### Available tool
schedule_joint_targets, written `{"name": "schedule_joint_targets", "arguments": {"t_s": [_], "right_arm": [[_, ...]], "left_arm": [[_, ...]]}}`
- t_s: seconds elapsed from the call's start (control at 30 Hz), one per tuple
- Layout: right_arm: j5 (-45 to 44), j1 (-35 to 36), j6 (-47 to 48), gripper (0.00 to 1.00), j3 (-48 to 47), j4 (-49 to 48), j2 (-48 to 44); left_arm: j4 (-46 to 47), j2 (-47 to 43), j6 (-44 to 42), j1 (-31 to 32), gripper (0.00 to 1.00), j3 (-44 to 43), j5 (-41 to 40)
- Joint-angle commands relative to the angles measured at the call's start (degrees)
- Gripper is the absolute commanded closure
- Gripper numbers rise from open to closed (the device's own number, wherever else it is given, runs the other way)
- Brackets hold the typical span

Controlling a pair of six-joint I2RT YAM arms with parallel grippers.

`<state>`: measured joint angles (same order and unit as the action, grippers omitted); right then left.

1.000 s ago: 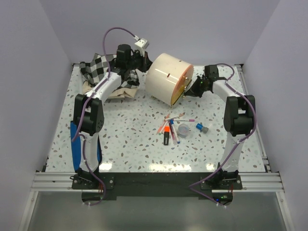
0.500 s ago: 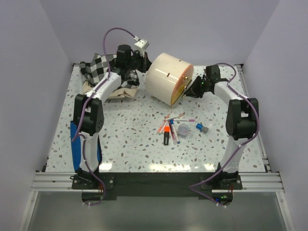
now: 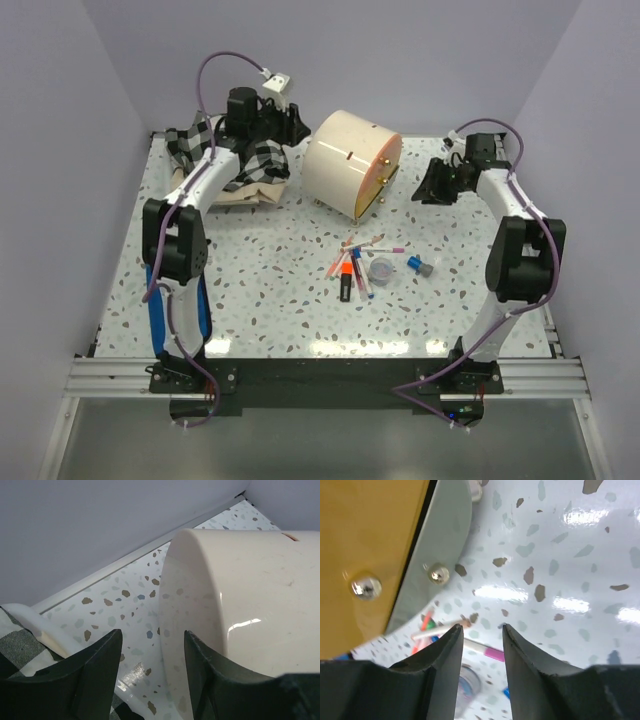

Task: Sort the stationery into containers
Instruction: Close the drawer in the storage box, then open the drawer in the storage box.

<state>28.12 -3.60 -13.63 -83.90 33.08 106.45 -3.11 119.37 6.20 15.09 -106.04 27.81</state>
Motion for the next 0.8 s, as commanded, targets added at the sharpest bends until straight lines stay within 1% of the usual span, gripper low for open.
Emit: {"name": "schedule_joint_targets", "arguments": {"t_s": [0.0, 0.03, 0.07, 0.17, 0.27, 0.33, 0.37, 0.47, 0.57, 0.77], "right_arm": [[10.5, 0.6, 26.0, 0.56, 0.6, 1.5, -4.1], [11.5, 0.8, 27.9, 0.55, 1.4, -3.3, -5.2], [13.0, 1.0, 31.6, 0.54, 1.9, -5.2, -6.0], [14.6, 2.2, 37.9, 0.53, 1.5, -8.6, -7.0], [15.5, 3.1, 41.1, 0.53, 1.3, -11.5, -7.0], [15.9, 3.2, 42.3, 0.53, 1.1, -12.4, -6.9], [15.9, 4.3, 43.3, 0.53, 0.8, -12.5, -6.7], [15.9, 5.6, 44.6, 0.53, -0.4, -11.5, -5.6], [15.6, 6.6, 44.7, 0.53, -0.8, -11.8, -5.0], [15.2, 8.5, 44.3, 0.52, 0.9, -15.6, -4.9]], "left_arm": [[-0.4, -4.8, -1.8, -0.3, 0.41, 0.4, -1.9], [-0.5, -5.0, -2.1, -0.3, 0.40, 0.7, -2.4], [-0.7, -5.2, -2.7, -0.3, 0.39, 1.0, -2.6], [-1.2, -5.9, -3.5, -0.2, 0.37, 1.9, -3.5], [-1.6, -6.5, -4.0, -0.2, 0.34, 2.5, -4.2], [-1.7, -7.0, -4.3, -0.2, 0.32, 2.8, -4.4], [-1.8, -7.0, -4.5, -0.2, 0.32, 2.8, -4.7], [-2.0, -7.1, -5.0, -0.2, 0.32, 2.9, -5.8], [-2.0, -7.1, -5.1, -0.2, 0.32, 2.8, -6.3], [-2.2, -7.0, -5.3, -0.2, 0.32, 2.7, -6.6]]}}
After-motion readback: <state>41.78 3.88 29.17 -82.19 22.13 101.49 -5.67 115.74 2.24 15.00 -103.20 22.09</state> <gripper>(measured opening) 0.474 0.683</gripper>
